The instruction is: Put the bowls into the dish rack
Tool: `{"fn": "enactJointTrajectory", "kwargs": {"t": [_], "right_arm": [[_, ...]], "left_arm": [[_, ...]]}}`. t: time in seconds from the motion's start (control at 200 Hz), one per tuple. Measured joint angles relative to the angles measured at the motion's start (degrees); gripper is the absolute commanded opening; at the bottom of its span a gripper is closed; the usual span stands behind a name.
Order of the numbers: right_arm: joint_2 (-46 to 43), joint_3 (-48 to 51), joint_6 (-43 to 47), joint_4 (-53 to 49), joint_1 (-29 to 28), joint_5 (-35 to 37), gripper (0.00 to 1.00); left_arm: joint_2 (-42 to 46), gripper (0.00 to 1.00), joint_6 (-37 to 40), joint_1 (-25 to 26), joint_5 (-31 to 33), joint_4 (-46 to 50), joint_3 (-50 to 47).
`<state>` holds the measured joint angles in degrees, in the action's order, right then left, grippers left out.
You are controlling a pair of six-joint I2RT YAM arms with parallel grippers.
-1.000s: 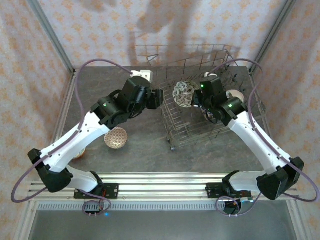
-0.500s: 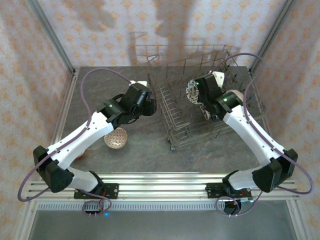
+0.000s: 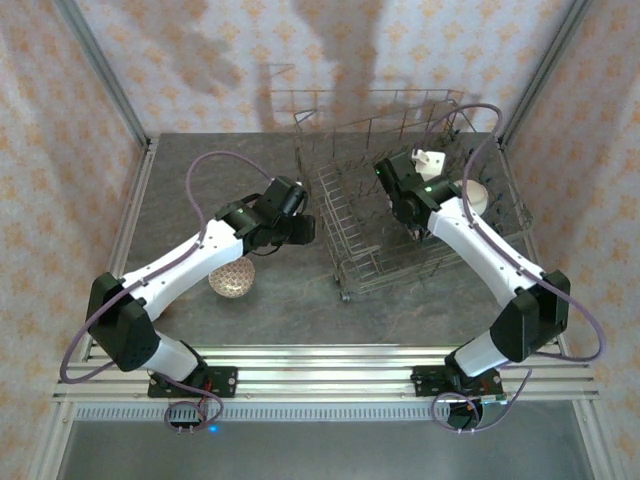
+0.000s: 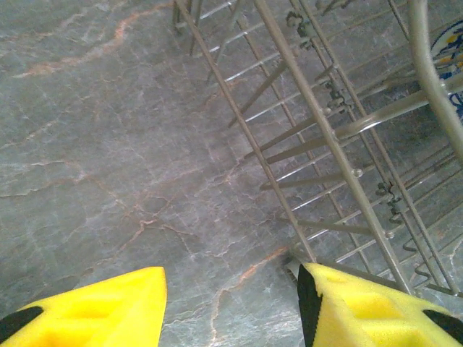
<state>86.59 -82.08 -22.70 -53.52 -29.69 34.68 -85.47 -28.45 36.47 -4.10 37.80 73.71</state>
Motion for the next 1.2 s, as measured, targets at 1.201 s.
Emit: {"fn": "enactJointTrajectory", "kwargs": {"t": [1.201], "right_arm": [[10.45,-8.5,-4.46,-14.53,-2.4,15.26,0.0]], "left_arm": [[-10.75,0.54,-3.21,4.22,-5.92,-5.86,3.04]]}}
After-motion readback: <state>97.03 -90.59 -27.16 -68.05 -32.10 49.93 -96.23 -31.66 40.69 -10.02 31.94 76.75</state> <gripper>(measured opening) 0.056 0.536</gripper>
